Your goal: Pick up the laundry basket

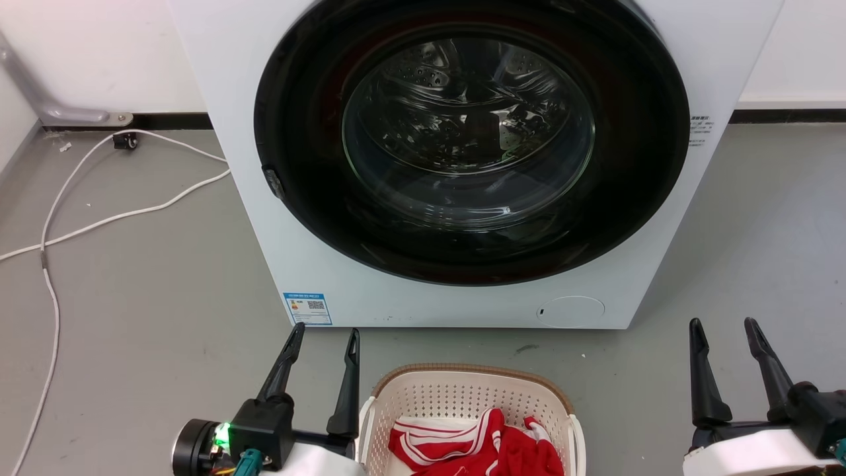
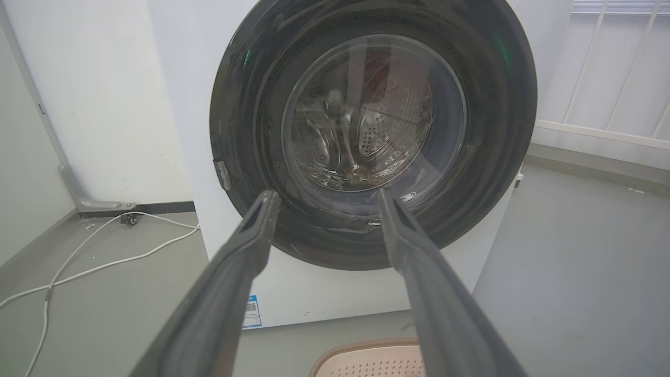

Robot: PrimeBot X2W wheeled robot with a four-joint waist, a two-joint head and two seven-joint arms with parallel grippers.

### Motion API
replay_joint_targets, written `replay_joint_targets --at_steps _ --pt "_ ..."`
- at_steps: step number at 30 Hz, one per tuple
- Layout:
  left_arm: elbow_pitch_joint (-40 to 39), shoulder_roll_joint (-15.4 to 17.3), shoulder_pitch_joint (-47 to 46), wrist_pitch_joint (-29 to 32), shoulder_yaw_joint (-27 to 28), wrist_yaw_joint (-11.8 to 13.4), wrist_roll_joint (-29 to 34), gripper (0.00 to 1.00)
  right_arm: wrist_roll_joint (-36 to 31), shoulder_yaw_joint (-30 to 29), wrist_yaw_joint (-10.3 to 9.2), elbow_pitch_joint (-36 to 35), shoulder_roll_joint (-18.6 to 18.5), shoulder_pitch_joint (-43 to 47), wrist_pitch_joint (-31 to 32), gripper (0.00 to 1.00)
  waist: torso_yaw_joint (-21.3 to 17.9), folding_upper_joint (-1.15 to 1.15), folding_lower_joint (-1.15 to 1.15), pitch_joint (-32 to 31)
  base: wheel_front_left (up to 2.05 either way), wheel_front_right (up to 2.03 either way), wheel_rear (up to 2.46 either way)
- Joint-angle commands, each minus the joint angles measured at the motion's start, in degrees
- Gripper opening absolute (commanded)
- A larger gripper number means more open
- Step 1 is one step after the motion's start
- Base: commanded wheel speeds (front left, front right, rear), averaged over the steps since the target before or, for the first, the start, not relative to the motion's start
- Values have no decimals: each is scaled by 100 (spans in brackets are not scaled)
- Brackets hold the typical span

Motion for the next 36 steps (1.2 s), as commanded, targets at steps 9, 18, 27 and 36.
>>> replay_joint_targets --at_steps 9,18,27,36 --pt "-65 -337 220 -150 412 -272 -191 100 -394 2 -2 -105 -22 118 -157 100 3 0 0 -7 0 0 0" --pt "176 -564 363 -239 770 -788 161 100 -696 51 -2 -70 -22 191 -265 100 -9 0 0 -17 0 0 0" --pt "326 -631 378 -298 786 -943 607 100 -799 6 -2 -34 -22 193 -346 100 -21 0 0 -20 0 0 0" --pt "409 -642 336 -298 838 -1022 466 100 -739 45 -2 6 -22 153 -360 100 -15 0 0 -40 0 0 0"
